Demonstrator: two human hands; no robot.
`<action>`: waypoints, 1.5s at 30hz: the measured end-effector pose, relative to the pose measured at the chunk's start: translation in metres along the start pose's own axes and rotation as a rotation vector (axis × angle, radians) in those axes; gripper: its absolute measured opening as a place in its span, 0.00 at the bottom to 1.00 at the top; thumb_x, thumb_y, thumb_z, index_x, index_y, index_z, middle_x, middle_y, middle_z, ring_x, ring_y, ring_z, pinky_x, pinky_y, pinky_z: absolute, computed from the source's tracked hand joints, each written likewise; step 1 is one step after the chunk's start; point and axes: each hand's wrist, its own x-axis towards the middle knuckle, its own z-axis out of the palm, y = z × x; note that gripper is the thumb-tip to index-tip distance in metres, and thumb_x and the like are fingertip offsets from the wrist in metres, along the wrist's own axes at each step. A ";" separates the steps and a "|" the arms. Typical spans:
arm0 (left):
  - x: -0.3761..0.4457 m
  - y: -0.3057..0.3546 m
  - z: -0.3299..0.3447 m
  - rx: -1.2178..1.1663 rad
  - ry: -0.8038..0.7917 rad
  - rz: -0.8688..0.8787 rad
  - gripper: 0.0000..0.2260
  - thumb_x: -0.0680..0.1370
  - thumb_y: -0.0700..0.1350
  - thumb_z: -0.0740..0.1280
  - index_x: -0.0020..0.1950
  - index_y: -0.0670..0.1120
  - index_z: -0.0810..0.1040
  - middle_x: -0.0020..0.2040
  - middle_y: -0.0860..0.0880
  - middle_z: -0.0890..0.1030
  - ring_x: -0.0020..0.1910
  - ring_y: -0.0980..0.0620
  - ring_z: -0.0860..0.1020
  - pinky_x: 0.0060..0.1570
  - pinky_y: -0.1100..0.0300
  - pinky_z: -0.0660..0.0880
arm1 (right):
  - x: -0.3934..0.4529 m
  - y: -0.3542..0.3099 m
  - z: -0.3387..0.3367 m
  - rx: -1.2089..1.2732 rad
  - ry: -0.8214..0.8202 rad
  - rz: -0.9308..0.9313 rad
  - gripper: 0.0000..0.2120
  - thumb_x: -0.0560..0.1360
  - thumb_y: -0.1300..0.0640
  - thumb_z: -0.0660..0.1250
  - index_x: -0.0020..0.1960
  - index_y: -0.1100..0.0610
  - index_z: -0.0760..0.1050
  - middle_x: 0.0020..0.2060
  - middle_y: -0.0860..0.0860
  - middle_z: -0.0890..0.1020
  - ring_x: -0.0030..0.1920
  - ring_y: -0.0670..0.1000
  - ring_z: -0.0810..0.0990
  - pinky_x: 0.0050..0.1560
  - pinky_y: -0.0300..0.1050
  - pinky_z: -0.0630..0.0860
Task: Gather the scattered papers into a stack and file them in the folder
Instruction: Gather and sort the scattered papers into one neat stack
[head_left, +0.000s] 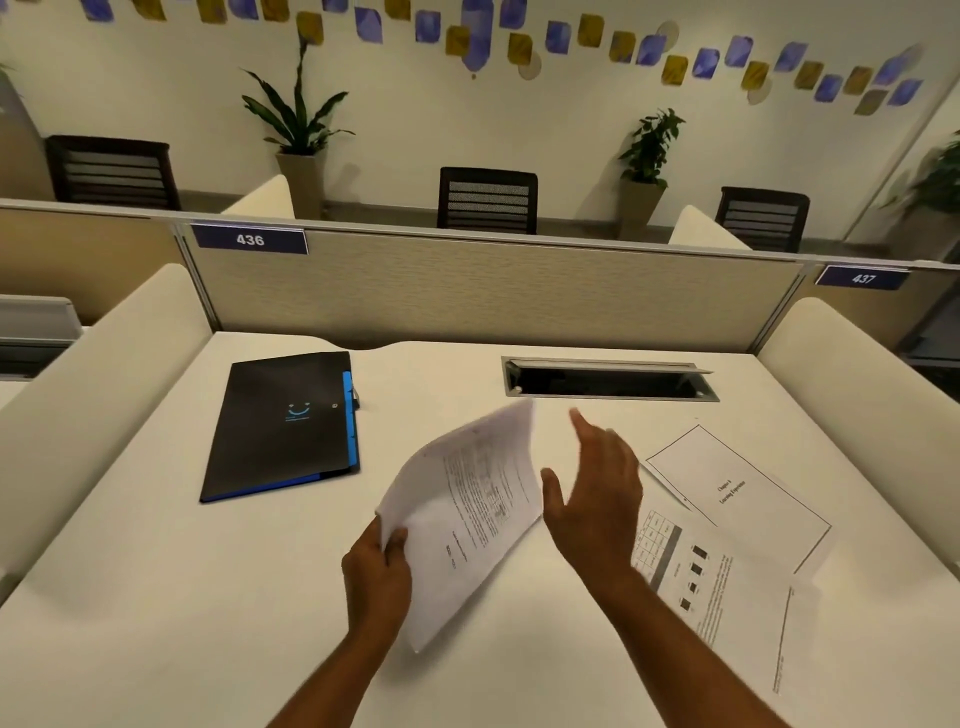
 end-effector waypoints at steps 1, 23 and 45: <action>0.002 -0.001 0.000 -0.046 0.016 -0.065 0.14 0.80 0.45 0.64 0.64 0.44 0.73 0.52 0.45 0.80 0.46 0.45 0.79 0.54 0.43 0.79 | -0.012 0.010 0.008 0.083 -0.010 0.176 0.38 0.73 0.46 0.73 0.78 0.48 0.60 0.73 0.53 0.70 0.76 0.59 0.63 0.72 0.60 0.67; 0.032 0.017 -0.030 -0.091 -0.258 0.172 0.43 0.69 0.57 0.71 0.76 0.60 0.49 0.78 0.55 0.56 0.75 0.54 0.59 0.69 0.47 0.64 | -0.030 0.001 0.014 0.900 -0.367 0.554 0.08 0.78 0.56 0.71 0.56 0.50 0.80 0.50 0.46 0.87 0.49 0.53 0.87 0.44 0.45 0.85; 0.019 0.048 -0.032 -0.167 -0.333 0.392 0.16 0.82 0.41 0.58 0.59 0.64 0.62 0.55 0.58 0.75 0.55 0.53 0.78 0.41 0.67 0.79 | -0.014 -0.047 -0.007 0.351 0.138 -0.229 0.33 0.77 0.62 0.71 0.77 0.48 0.62 0.70 0.52 0.70 0.48 0.47 0.81 0.38 0.32 0.82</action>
